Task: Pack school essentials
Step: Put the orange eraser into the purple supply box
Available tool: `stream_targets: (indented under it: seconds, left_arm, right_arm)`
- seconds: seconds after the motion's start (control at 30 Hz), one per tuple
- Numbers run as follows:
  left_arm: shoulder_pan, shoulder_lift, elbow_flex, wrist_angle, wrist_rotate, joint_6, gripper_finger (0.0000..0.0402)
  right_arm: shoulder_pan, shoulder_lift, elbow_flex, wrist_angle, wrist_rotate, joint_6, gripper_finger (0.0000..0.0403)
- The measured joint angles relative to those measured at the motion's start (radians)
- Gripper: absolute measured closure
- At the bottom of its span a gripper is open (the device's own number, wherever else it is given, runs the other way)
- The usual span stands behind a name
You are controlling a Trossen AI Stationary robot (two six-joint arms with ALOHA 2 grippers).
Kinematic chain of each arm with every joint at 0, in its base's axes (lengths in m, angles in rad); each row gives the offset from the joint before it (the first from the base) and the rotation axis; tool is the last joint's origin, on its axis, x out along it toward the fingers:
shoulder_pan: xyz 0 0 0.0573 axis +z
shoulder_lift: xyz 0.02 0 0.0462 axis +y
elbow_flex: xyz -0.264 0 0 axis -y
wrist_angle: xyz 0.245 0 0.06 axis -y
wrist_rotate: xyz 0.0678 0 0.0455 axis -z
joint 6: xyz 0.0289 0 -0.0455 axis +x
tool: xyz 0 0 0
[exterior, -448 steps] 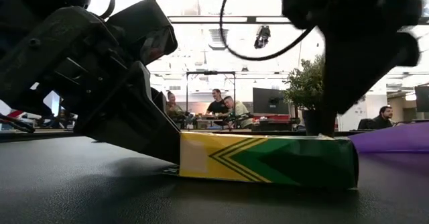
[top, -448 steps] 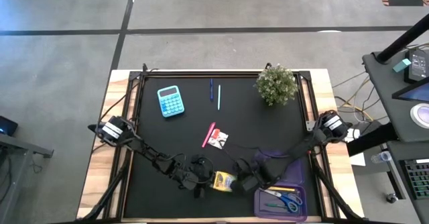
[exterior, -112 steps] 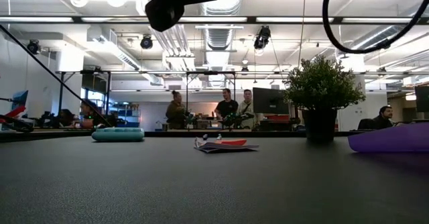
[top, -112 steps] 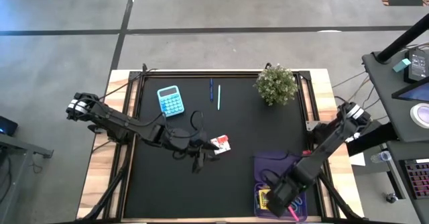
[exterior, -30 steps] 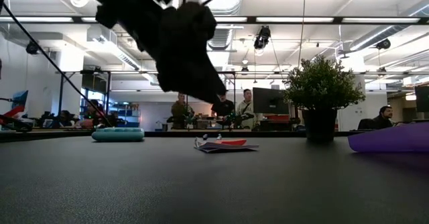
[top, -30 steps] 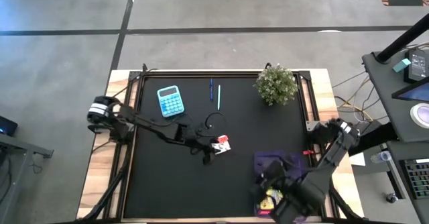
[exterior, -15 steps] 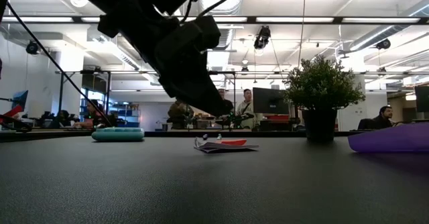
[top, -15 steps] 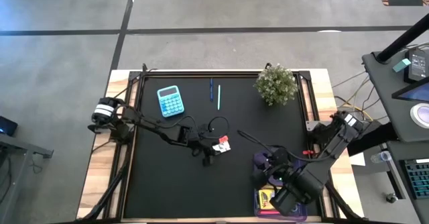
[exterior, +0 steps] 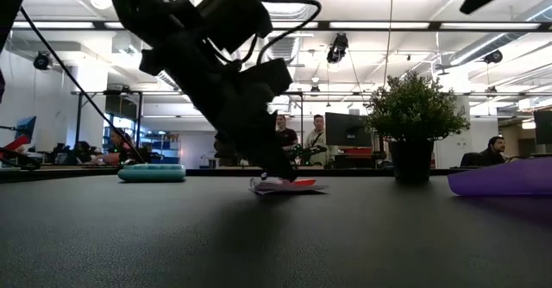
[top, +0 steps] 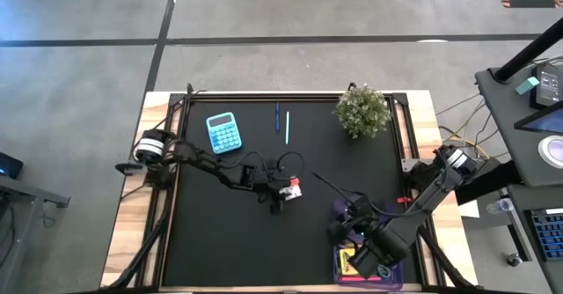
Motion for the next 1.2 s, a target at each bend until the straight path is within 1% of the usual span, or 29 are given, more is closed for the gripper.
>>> stream_targets:
  seconds: [0.17,0.37,0.47,0.63,0.7,0.77,1.0,1.07,1.2]
  left_arm:
    - [0.016,0.004,0.001,0.005,-0.068,0.053,0.0217]
    - [0.053,0.037,0.001,0.025,-0.064,0.049,0.0217]
    - [0.057,0.050,0.005,0.032,-0.040,0.043,0.0217]
    - [0.057,0.058,0.004,0.035,-0.037,0.043,0.0223]
    - [0.062,0.058,0.003,0.036,-0.036,0.044,0.0237]
    - [0.067,0.058,0.003,0.035,-0.032,0.046,0.0260]
    - [0.070,0.058,0.002,0.032,-0.022,0.043,0.0360]
    - [0.070,0.049,0.001,0.027,-0.019,0.043,0.0372]
    - [0.070,0.011,-0.004,0.001,-0.004,0.028,0.0371]
  right_arm:
    - [0.000,0.000,-0.023,0.002,-0.005,0.038,0.0186]
    - [-0.001,0.000,-0.023,0.020,-0.004,0.041,0.0186]
    - [-0.002,0.000,-0.024,0.027,-0.004,0.042,0.0186]
    - [-0.006,0.000,-0.024,0.035,-0.001,0.066,0.0186]
    - [-0.008,0.000,-0.024,0.049,-0.001,0.070,0.0186]
    - [-0.011,0.002,-0.024,0.065,0.000,0.067,0.0186]
    - [-0.011,0.002,-0.024,0.084,0.007,0.067,0.0186]
    - [-0.011,0.002,-0.024,0.093,0.007,0.067,0.0186]
    - [-0.011,0.002,-0.024,0.105,0.007,0.133,0.0186]
